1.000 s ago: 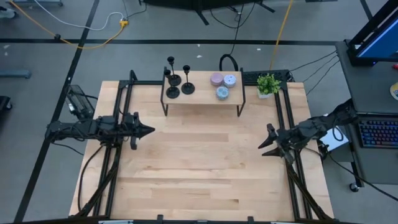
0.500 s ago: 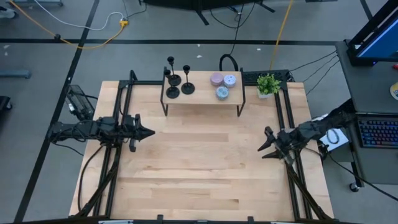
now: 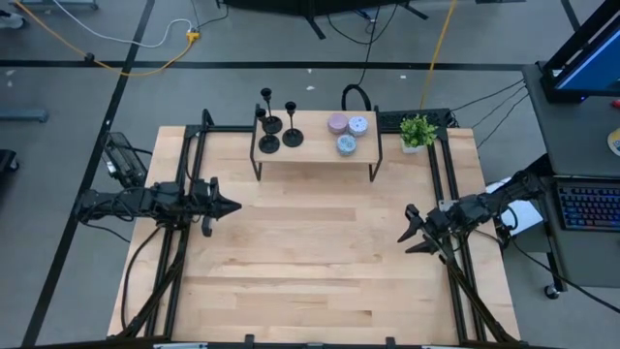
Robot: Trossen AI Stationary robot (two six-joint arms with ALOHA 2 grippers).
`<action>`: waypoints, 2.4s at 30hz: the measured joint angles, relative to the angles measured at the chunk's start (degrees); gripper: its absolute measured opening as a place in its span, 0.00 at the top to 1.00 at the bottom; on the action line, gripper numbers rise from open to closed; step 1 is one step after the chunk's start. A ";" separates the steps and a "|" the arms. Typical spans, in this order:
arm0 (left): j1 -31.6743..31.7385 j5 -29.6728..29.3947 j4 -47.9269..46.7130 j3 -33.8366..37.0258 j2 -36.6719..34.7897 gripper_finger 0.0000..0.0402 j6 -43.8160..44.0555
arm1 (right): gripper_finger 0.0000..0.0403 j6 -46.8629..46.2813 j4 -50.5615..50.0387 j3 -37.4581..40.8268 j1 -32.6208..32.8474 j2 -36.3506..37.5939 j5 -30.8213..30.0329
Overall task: Pick & Place candle stick holders
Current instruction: Return to Home Position
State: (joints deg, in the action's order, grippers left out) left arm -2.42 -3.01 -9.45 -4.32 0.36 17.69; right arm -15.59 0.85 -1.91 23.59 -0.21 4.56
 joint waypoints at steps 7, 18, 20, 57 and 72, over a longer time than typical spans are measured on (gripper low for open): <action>0.00 -0.01 0.18 -0.02 0.00 0.98 1.98 | 0.63 -0.07 1.90 0.04 0.00 -0.22 -0.01; 0.02 0.00 0.33 0.00 0.00 0.92 2.12 | 0.63 -0.16 3.94 0.13 0.00 -0.24 0.14; 0.02 -0.02 0.35 0.00 0.00 0.92 2.10 | 0.63 -0.16 4.09 0.15 0.00 -0.24 0.13; 0.02 -0.02 0.46 0.00 0.00 0.92 2.03 | 0.63 -0.16 4.30 0.20 0.00 -0.24 0.02; 0.02 -0.02 0.46 0.00 0.00 0.92 2.05 | 0.63 -0.17 4.30 0.20 0.00 -0.24 0.02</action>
State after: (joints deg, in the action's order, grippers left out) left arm -2.39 -3.03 -8.99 -4.32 0.36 19.75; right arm -15.76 5.15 -1.72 23.59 -0.45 4.58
